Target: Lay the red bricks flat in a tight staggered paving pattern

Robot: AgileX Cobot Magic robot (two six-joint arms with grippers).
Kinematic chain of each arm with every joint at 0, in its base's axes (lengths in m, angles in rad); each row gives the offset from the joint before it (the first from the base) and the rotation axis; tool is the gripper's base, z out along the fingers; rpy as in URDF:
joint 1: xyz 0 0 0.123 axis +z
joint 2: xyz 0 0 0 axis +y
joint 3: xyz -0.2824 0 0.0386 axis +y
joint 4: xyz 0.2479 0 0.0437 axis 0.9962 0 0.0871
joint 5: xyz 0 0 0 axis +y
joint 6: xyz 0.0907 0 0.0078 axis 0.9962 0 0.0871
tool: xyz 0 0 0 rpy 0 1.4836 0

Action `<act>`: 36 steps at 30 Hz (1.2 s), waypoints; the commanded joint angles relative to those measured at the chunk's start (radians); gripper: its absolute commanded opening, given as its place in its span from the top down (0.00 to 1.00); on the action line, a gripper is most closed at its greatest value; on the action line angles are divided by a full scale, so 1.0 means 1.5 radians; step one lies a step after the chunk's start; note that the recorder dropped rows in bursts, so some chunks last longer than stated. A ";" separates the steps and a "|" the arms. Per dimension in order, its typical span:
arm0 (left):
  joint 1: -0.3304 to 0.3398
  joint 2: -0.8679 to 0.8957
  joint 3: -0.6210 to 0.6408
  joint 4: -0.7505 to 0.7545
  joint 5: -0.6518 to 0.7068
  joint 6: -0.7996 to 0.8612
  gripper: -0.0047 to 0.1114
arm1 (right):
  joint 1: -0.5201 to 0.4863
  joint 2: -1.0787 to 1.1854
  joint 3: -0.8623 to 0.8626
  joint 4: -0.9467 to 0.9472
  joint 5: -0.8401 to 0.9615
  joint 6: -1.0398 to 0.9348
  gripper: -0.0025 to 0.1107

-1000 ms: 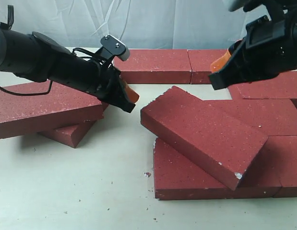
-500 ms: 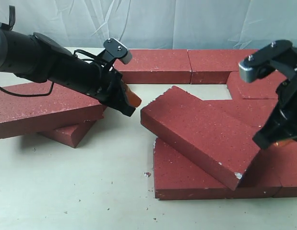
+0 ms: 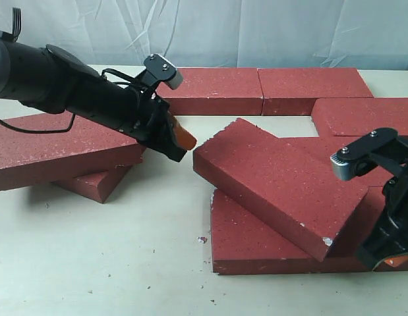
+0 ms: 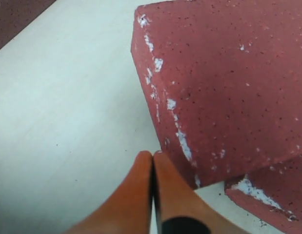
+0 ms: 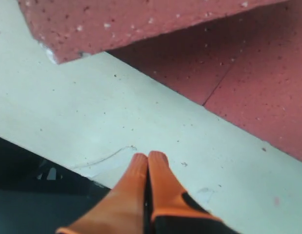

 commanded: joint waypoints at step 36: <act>0.112 -0.039 -0.022 0.146 0.143 -0.094 0.96 | -0.003 0.245 -0.236 0.047 -0.330 -0.019 0.98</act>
